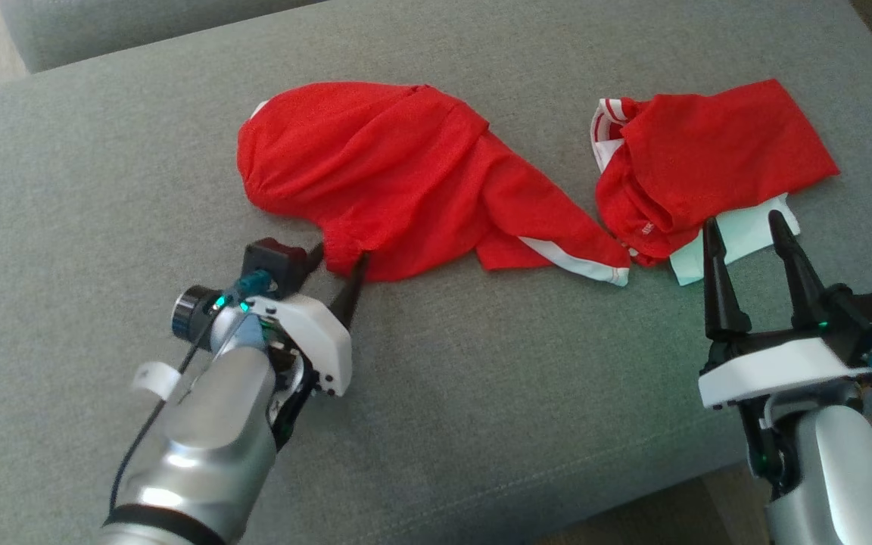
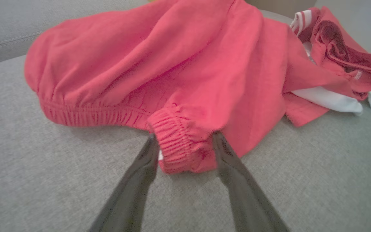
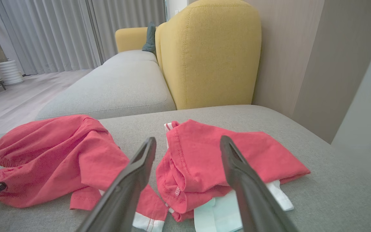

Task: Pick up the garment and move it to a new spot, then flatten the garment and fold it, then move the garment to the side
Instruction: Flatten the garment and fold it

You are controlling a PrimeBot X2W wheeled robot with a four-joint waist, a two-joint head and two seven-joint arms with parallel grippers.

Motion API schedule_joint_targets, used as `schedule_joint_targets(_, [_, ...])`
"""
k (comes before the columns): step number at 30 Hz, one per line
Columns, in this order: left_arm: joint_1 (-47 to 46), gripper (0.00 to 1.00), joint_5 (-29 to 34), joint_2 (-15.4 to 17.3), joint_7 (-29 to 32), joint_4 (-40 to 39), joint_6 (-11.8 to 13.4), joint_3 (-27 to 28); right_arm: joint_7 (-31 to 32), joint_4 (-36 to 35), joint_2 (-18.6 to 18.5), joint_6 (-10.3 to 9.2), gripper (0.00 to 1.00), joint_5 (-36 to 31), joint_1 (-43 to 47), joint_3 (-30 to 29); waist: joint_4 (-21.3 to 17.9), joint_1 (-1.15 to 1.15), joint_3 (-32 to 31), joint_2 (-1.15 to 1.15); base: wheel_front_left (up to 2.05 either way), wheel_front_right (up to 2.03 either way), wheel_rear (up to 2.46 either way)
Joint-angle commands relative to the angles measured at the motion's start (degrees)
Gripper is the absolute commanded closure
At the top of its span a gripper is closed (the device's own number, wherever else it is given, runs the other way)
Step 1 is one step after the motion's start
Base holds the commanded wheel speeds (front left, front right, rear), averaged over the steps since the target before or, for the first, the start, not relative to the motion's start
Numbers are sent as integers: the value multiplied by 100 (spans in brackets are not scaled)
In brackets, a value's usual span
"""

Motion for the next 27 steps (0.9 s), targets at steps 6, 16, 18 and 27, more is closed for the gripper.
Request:
schedule_joint_targets(6, [-215, 100, -401, 104, -185, -262, -33, -546, -99, -107, -30, -5, 0, -29, -242, -44, 143, 0, -104, 0, 0, 0, 0])
schedule_joint_targets(16, [302, 100, -944, 655, -251, -1144, -34, -1339, -109, 42, -30, -5, 0, -69, -99, -169, 612, 0, -585, 0, 0, 0, 0])
schedule_joint_targets(18, [444, 100, -991, 781, -254, -1375, -34, -1360, -101, 70, -30, -5, 0, -68, -41, -183, 716, 0, -699, 0, 0, 0, 0])
schedule_joint_targets(27, [1076, 100, -1032, 1334, -182, -2544, 52, -1363, -11, 77, -30, -5, 0, -73, 160, -233, 1112, 0, -1020, 0, 0, 0, 0])
